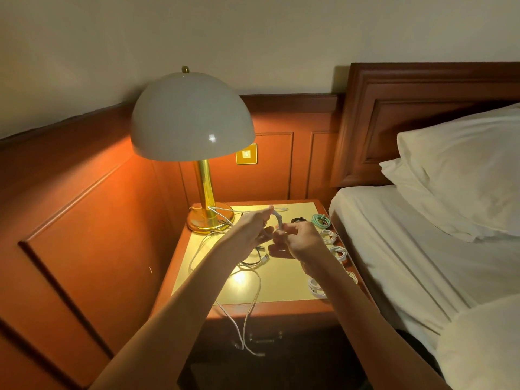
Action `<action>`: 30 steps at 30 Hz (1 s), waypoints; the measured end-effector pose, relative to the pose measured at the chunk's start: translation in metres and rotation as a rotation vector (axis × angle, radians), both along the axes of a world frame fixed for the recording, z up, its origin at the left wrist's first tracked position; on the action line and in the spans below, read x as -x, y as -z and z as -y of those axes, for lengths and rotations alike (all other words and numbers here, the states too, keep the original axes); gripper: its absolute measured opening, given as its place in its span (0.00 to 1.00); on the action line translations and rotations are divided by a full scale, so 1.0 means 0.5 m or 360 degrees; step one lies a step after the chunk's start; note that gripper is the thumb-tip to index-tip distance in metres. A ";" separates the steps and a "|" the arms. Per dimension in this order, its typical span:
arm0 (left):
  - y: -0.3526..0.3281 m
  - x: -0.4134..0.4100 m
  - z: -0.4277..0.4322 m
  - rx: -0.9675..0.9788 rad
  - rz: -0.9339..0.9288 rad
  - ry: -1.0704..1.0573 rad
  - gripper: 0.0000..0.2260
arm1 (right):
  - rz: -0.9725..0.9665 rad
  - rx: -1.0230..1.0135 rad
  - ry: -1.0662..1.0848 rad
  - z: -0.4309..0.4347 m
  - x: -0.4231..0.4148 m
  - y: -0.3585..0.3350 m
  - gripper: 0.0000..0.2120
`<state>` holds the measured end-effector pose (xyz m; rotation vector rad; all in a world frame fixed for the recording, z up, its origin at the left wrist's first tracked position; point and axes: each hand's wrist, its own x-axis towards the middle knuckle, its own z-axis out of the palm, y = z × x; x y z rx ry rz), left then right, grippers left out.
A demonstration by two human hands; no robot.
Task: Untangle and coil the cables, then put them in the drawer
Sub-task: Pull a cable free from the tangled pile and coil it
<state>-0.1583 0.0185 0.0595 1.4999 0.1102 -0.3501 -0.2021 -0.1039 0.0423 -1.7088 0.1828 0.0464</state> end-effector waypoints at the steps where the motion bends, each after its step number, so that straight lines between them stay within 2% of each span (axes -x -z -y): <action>1: -0.001 -0.001 0.000 0.0015 -0.0020 0.0006 0.09 | 0.0069 0.0157 -0.0008 0.002 -0.002 0.005 0.11; 4: -0.010 -0.006 -0.010 -0.0079 -0.0114 0.0120 0.10 | 0.0296 0.0571 -0.0046 0.009 -0.001 0.011 0.10; 7: -0.022 -0.012 -0.013 -0.0363 -0.0103 0.0263 0.15 | 0.0447 0.0900 -0.0103 0.012 -0.004 0.009 0.09; 8: -0.024 -0.015 -0.010 -0.0461 -0.0066 0.0280 0.15 | 0.0475 0.0957 -0.0086 0.010 -0.005 0.009 0.12; 10: -0.022 -0.022 0.001 -0.0561 0.0006 0.0243 0.15 | 0.0474 0.0952 0.0039 0.006 -0.007 0.014 0.20; 13: -0.007 -0.028 0.023 -0.0529 0.0127 0.0100 0.16 | 0.0426 0.1047 0.0171 -0.002 -0.007 0.010 0.11; 17: 0.021 -0.028 0.041 -0.0572 0.0314 -0.0092 0.16 | 0.0282 0.1313 0.0128 -0.014 -0.009 0.001 0.11; 20: 0.022 -0.033 0.041 -0.0444 0.0245 -0.0171 0.09 | 0.0159 0.1232 0.0028 -0.022 -0.012 0.003 0.13; 22: 0.019 -0.034 0.036 -0.0375 0.0135 -0.0184 0.08 | 0.0133 0.1107 -0.0032 -0.020 -0.010 0.005 0.14; 25: 0.012 -0.040 0.029 -0.0280 0.0024 -0.0138 0.08 | 0.0110 0.0720 -0.0130 -0.014 -0.012 0.008 0.13; 30: -0.001 -0.047 0.037 -0.0213 0.0017 -0.0193 0.04 | -0.0011 0.0140 -0.0118 -0.015 -0.003 0.001 0.14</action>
